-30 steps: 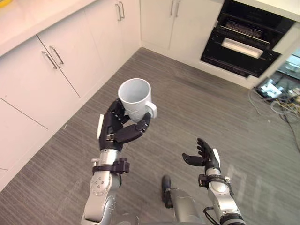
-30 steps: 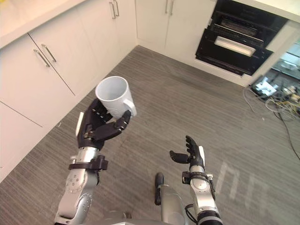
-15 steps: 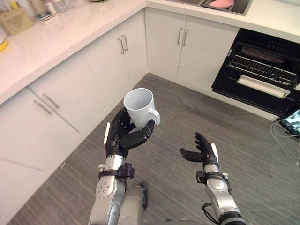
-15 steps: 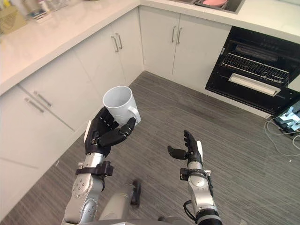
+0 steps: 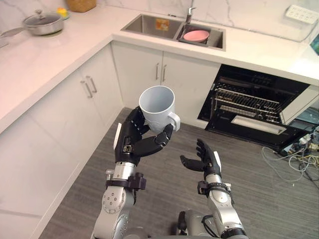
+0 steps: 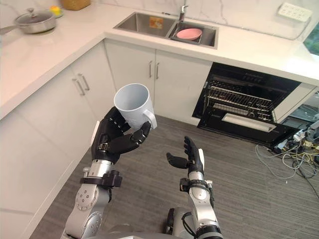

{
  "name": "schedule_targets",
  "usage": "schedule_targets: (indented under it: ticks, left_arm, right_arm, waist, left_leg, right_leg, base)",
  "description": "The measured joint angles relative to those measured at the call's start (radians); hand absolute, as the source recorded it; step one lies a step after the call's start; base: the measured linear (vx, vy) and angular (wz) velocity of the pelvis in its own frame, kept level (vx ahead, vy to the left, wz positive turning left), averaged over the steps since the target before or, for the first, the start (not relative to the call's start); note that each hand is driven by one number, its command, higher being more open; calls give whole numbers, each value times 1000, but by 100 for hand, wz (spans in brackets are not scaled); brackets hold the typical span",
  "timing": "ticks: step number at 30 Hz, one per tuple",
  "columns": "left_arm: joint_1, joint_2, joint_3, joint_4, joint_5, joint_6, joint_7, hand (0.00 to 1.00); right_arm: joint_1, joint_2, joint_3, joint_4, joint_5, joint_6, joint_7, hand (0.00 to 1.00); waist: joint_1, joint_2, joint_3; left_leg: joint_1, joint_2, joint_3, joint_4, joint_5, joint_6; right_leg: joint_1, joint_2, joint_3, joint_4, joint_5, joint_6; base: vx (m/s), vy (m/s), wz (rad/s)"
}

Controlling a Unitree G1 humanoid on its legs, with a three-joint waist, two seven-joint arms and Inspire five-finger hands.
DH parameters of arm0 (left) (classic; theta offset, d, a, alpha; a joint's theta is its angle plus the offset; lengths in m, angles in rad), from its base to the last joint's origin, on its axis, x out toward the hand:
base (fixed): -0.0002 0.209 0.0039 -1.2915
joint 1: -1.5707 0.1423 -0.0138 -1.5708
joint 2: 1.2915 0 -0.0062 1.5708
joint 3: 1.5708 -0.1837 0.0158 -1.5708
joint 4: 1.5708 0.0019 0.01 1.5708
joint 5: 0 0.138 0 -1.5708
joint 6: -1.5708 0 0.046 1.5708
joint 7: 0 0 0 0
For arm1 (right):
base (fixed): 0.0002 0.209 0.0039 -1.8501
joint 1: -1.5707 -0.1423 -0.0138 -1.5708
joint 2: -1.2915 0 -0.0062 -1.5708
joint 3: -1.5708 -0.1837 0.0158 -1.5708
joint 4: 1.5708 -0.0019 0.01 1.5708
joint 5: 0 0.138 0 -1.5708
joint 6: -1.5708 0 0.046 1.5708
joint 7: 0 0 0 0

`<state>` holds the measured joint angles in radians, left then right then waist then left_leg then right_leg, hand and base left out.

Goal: Walk over to the sink, pick up the cup, carry it to the dishwasher, place the cup inside the dishwasher, then close the dishwasher door

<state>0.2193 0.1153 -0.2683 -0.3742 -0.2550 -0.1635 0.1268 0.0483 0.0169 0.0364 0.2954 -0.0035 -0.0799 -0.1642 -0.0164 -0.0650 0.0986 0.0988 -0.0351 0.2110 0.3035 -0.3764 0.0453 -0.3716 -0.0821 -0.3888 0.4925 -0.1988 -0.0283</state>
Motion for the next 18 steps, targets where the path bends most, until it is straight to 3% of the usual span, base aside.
schedule_targets:
  ticks: [1,2,3,5,6,7,9,10,12,13,15,16,17,18]
  left_arm:
    - [4,-2,6,15,3,0,-1,30]
    - [7,-12,8,68,4,3,-1,30]
    - [8,-25,19,107,17,7,-1,30]
    - [9,-54,40,127,23,11,-1,30]
    - [15,-69,52,130,23,14,-1,30]
    - [23,-69,51,130,23,14,-1,30]
    - [29,-55,47,130,23,14,-2,30]
    - [34,-53,45,137,23,14,-5,30]
    - [43,-53,48,152,23,15,-5,30]
    - [43,-54,49,160,32,16,-7,30]
    - [41,-62,51,161,50,15,-9,30]
    - [37,-60,59,172,61,14,-12,30]
    - [29,-45,70,191,73,21,-12,30]
    - [27,-44,76,191,79,22,-10,30]
  right_arm:
    - [6,0,-1,1,0,1,-1,90]
    - [21,-10,-8,0,1,3,-10,90]
    - [34,-14,-11,-26,5,4,-19,90]
    - [58,-16,-10,-123,11,4,-22,90]
    - [77,-17,-3,-213,13,1,-29,90]
    - [89,-11,-1,-278,20,-10,-37,90]
    - [91,3,3,-332,26,-28,-46,90]
    - [83,3,3,-348,44,-50,-51,90]
    - [72,2,6,-347,62,-59,-51,90]
    - [72,-8,6,-341,67,-61,-48,90]
    - [72,-31,7,-336,90,-61,-39,90]
    - [72,-40,11,-310,98,-62,-27,90]
    - [85,-32,16,-293,101,-45,-14,90]
    - [85,-35,21,-294,101,-45,-4,90]
  waist:
    - [-14,2,-11]
    - [-32,35,-40]
    - [-34,63,-55]
    - [-38,92,-37]
    - [-18,108,-29]
    - [-8,114,-29]
    - [-1,104,-22]
    - [3,102,-18]
    - [13,97,-13]
    - [17,93,-11]
    - [17,118,-16]
    - [24,113,-11]
    - [10,80,-20]
    - [3,76,-21]
  left_leg:
    - [31,0,-10,-9,-10,-12]
    - [69,33,-28,5,-22,-34]
    - [54,70,-30,116,-22,-37]
    - [-33,117,-33,407,34,-82]
    - [-148,169,-30,663,157,-87]
    - [-232,220,-32,816,156,-75]
    - [-315,254,-45,875,136,-55]
    - [-364,265,-65,841,109,-51]
    - [-408,233,-116,666,71,-63]
    - [-412,172,-187,456,75,-78]
    - [-408,128,-266,203,124,-110]
    - [-361,105,-255,148,277,-81]
    - [-339,63,-236,142,267,-65]
    - [-345,50,-232,160,251,-49]
  right_leg:
    - [18,19,15,-13,60,-47]
    - [63,58,7,-33,88,-90]
    - [112,89,9,-56,82,-97]
    - [184,132,32,-102,77,-104]
    - [238,162,77,-151,76,-105]
    - [290,185,115,-194,76,-105]
    - [352,186,165,-238,59,-93]
    - [392,178,207,-262,40,-89]
    - [433,143,274,-271,19,-56]
    - [444,108,307,-258,3,-18]
    - [445,86,341,-231,-42,28]
    - [449,64,381,-190,-79,58]
    - [462,18,411,-190,-84,60]
    - [466,3,419,-192,-89,64]
  base:
    - [545,24,17]
    - [839,30,-1]
    - [702,24,-22]
    - [556,29,-53]
    - [511,80,-92]
    - [498,89,-94]
    - [453,104,-68]
    - [477,195,-90]
    - [402,287,-92]
    - [347,347,-75]
    - [320,336,-62]
    - [378,352,-36]
    - [467,398,-20]
    - [371,307,5]
